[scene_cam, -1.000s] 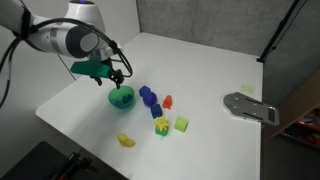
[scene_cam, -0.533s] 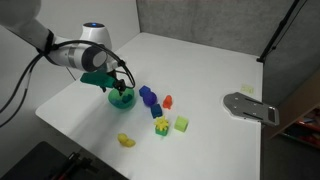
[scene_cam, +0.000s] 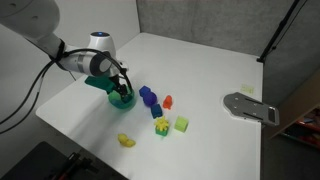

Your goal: Remove the blue toy from the green bowl and put it on the table

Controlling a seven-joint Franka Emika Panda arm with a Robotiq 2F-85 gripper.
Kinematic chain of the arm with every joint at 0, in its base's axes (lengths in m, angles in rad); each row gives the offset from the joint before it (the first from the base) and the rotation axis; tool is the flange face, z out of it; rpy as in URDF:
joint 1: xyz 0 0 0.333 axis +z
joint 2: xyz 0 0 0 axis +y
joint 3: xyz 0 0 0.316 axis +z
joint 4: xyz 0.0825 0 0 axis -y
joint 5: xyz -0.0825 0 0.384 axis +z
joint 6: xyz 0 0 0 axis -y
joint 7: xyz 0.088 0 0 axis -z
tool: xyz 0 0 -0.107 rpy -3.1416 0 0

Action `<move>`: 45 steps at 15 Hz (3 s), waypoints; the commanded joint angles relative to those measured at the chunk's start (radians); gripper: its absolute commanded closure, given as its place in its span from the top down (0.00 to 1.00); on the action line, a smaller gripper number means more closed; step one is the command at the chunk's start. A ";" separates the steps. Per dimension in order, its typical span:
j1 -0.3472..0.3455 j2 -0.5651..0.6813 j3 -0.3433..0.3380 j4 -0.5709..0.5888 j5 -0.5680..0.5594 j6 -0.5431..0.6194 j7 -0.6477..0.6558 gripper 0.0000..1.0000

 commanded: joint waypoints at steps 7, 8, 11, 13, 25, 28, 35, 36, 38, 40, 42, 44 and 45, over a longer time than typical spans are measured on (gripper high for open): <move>0.113 0.047 -0.105 0.059 -0.033 -0.025 0.258 1.00; 0.117 0.054 -0.106 0.062 -0.032 -0.032 0.269 1.00; 0.132 0.067 -0.115 0.064 -0.033 -0.048 0.300 1.00; 0.137 0.078 -0.116 0.071 -0.030 -0.063 0.315 1.00; 0.105 0.140 -0.092 0.157 -0.006 -0.179 0.312 1.00; 0.098 0.150 -0.089 0.179 -0.003 -0.197 0.306 0.79; 0.092 0.156 -0.083 0.232 -0.008 -0.266 0.296 0.32; 0.091 0.157 -0.080 0.239 -0.007 -0.274 0.294 0.26; 0.088 0.158 -0.078 0.254 -0.008 -0.296 0.289 0.19; 0.083 0.150 -0.079 0.262 -0.007 -0.308 0.285 0.16; 0.075 0.138 -0.078 0.268 -0.005 -0.316 0.279 0.16; 0.064 0.118 -0.080 0.276 -0.005 -0.325 0.271 0.16; 0.056 0.111 -0.077 0.282 -0.002 -0.331 0.262 0.16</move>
